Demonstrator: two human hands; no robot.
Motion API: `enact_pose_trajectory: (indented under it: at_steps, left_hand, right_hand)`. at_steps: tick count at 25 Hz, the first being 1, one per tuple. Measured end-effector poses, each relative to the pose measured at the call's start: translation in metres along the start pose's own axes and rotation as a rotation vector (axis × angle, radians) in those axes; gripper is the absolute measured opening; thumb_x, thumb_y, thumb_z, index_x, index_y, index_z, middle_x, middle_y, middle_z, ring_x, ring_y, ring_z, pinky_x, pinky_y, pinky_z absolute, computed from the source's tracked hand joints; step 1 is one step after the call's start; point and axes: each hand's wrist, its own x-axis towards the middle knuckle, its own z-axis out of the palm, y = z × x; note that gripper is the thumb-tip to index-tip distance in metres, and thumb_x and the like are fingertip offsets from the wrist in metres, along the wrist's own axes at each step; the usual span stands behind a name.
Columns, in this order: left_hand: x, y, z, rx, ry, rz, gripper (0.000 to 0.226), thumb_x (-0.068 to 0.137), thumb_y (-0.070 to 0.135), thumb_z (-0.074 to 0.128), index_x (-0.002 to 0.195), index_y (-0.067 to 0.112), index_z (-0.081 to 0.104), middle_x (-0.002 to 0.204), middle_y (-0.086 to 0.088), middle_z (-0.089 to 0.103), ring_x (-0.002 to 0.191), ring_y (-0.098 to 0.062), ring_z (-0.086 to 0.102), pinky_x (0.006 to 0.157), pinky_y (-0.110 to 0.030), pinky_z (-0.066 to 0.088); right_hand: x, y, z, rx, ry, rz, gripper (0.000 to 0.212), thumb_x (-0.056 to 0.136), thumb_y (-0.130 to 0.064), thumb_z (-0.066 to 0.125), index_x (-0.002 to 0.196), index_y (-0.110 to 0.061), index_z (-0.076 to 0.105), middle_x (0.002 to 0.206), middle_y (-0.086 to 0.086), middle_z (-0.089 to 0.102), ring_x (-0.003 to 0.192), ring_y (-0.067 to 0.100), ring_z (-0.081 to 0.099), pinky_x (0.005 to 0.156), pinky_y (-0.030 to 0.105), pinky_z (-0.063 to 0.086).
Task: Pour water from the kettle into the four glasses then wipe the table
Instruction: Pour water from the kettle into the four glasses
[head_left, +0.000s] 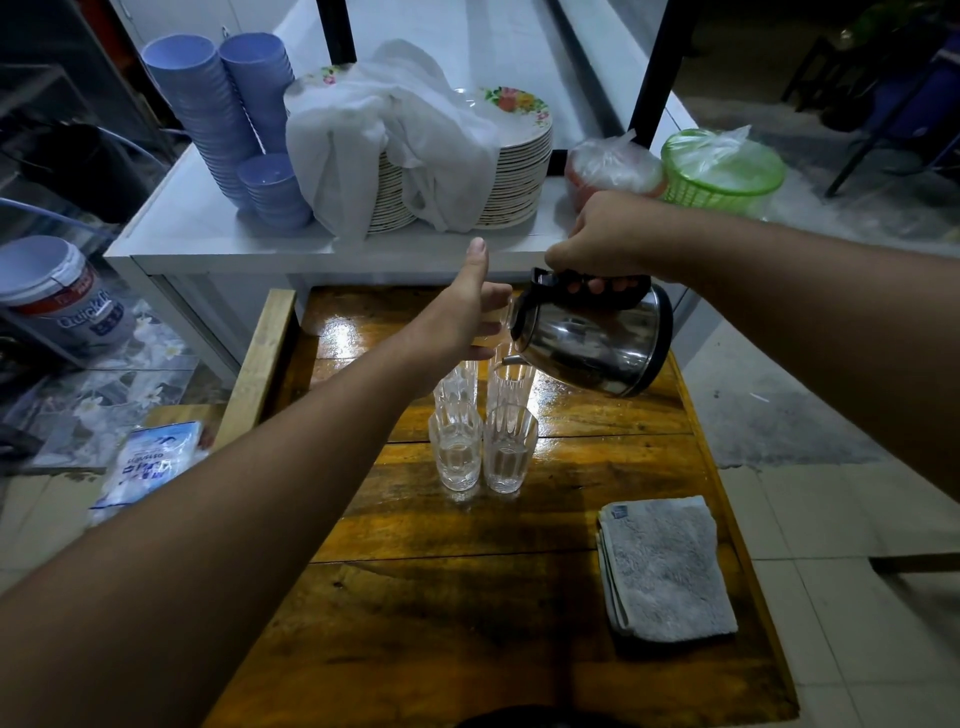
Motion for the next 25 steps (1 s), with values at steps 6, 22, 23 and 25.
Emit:
enact_pose_trajectory:
  at_steps: [6, 22, 23, 25]
  left_hand:
    - [0.001, 0.003, -0.004, -0.047, 0.028, -0.027, 0.086, 0.094, 0.071, 0.011, 0.139, 0.012, 0.054, 0.143, -0.009, 0.055, 0.123, -0.025, 0.055, 0.1, -0.046, 0.046]
    - [0.005, 0.001, -0.012, -0.229, 0.044, -0.116, 0.087, 0.092, 0.074, 0.017, 0.124, 0.008, 0.065, 0.129, -0.012, 0.064, 0.115, -0.029, 0.06, 0.093, -0.057, 0.051]
    - [0.005, 0.0, -0.012, -0.234, 0.039, -0.12, 0.087, 0.092, 0.074, 0.017, 0.125, 0.008, 0.064, 0.129, -0.012, 0.064, 0.116, -0.03, 0.06, 0.093, -0.057, 0.05]
    - [0.006, 0.001, -0.012, -0.242, 0.033, -0.13, 0.087, 0.092, 0.073, 0.017, 0.126, 0.007, 0.063, 0.13, -0.013, 0.063, 0.116, -0.03, 0.06, 0.094, -0.058, 0.049]
  right_hand:
    - [0.004, -0.005, -0.007, -0.063, 0.012, -0.011, 0.026, 0.091, -0.033, 0.061, 0.085, -0.008, 0.066, 0.064, 0.005, 0.065, 0.051, 0.019, 0.059, 0.048, 0.024, 0.049]
    - [0.005, -0.02, -0.007, -0.249, 0.097, -0.072, 0.033, 0.089, -0.037, 0.064, 0.097, -0.006, 0.071, 0.07, 0.006, 0.068, 0.069, 0.023, 0.068, 0.061, 0.032, 0.055]
    - [0.005, -0.021, -0.006, -0.256, 0.099, -0.079, 0.033, 0.089, -0.037, 0.064, 0.097, -0.006, 0.072, 0.07, 0.006, 0.068, 0.068, 0.021, 0.068, 0.061, 0.032, 0.054]
    - [0.005, -0.022, -0.005, -0.268, 0.099, -0.091, 0.031, 0.089, -0.036, 0.064, 0.094, -0.006, 0.072, 0.068, 0.005, 0.067, 0.065, 0.019, 0.066, 0.058, 0.029, 0.053]
